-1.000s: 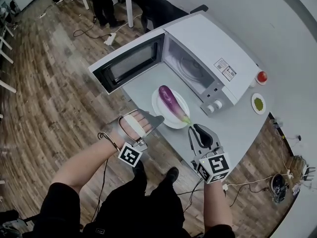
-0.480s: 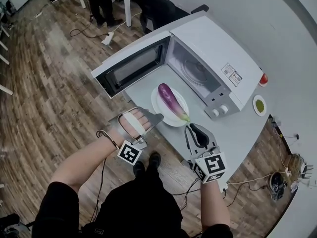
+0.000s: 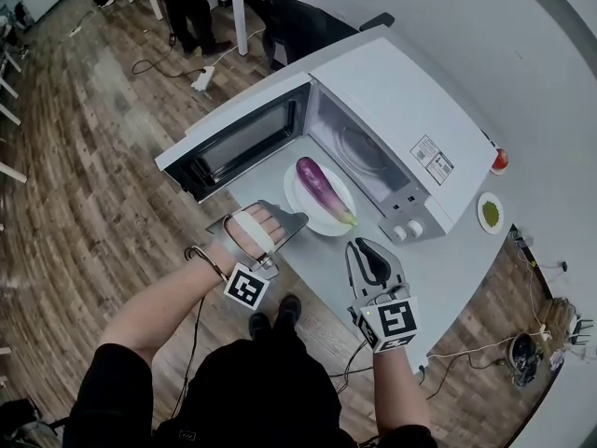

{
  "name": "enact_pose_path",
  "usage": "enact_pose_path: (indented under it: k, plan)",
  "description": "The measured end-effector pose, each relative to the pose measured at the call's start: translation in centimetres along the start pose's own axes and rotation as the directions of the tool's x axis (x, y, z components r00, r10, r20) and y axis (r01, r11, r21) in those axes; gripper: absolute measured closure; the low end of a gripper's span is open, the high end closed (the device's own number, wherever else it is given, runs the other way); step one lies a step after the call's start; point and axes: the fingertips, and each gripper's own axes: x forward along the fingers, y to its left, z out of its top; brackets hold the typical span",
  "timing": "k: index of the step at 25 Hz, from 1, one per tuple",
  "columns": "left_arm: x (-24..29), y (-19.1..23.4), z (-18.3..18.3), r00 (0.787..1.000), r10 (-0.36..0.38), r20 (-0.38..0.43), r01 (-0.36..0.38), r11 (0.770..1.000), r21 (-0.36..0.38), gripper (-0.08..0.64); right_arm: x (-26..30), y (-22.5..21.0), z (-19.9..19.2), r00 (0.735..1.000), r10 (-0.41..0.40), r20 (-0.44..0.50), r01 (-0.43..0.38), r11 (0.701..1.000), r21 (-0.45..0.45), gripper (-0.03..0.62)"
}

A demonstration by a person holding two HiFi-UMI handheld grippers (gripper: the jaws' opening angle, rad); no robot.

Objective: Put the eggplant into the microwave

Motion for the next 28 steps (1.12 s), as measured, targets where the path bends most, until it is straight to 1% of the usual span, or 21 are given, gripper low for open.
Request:
enact_pose_path:
  k: [3, 5, 8, 11, 15, 18, 21, 25, 28]
  plan:
    - [1.3, 0.5, -0.3, 1.0, -0.002, -0.001, 0.002, 1.0, 0.001, 0.544, 0.4, -0.5, 0.1, 1.0, 0.008, 0.004, -0.008, 1.0, -0.014, 0.531]
    - [2.1, 1.0, -0.5, 1.0, 0.004, 0.002, -0.004, 1.0, -0.004, 0.545, 1.0, -1.0, 0.3, 1.0, -0.003, 0.007, 0.003, 1.0, -0.016, 0.531]
    - [3.2, 2.2, -0.9, 0.999, 0.031, 0.018, -0.031, 0.999, -0.013, 0.544, 1.6, -1.9, 1.0, 0.999, -0.04, 0.019, 0.039, 0.999, 0.029, 0.531]
    - [4.4, 3.1, -1.3, 0.997, 0.056, 0.052, -0.056, 0.998, -0.007, 0.545, 2.2, -2.6, 1.7, 0.996, -0.084, 0.03, 0.082, 0.995, 0.055, 0.532]
    - [5.6, 2.6, -1.4, 0.994, 0.056, 0.094, -0.056, 0.998, -0.001, 0.543, 2.2, -2.3, 1.9, 0.992, -0.123, 0.042, 0.12, 0.991, 0.063, 0.532]
    - [6.4, 2.2, -1.1, 0.992, 0.057, 0.116, -0.057, 0.998, -0.007, 0.545, 2.3, -2.3, 1.3, 0.988, -0.147, 0.037, 0.144, 0.987, 0.071, 0.534]
    - [7.2, 1.8, -1.3, 0.991, 0.061, 0.116, -0.06, 0.998, -0.013, 0.543, 2.9, -2.4, 0.5, 0.989, -0.147, 0.035, 0.143, 0.986, 0.085, 0.534]
    - [8.5, 1.3, -1.3, 0.992, 0.071, 0.105, -0.067, 0.997, -0.046, 0.543, 3.5, -2.5, -0.3, 0.991, -0.127, 0.039, 0.124, 0.989, 0.075, 0.534]
    - [9.8, 1.0, -1.6, 0.993, 0.073, 0.09, -0.068, 0.996, -0.062, 0.543, 4.0, -3.2, -0.7, 0.991, -0.132, 0.034, 0.129, 0.988, 0.084, 0.534]
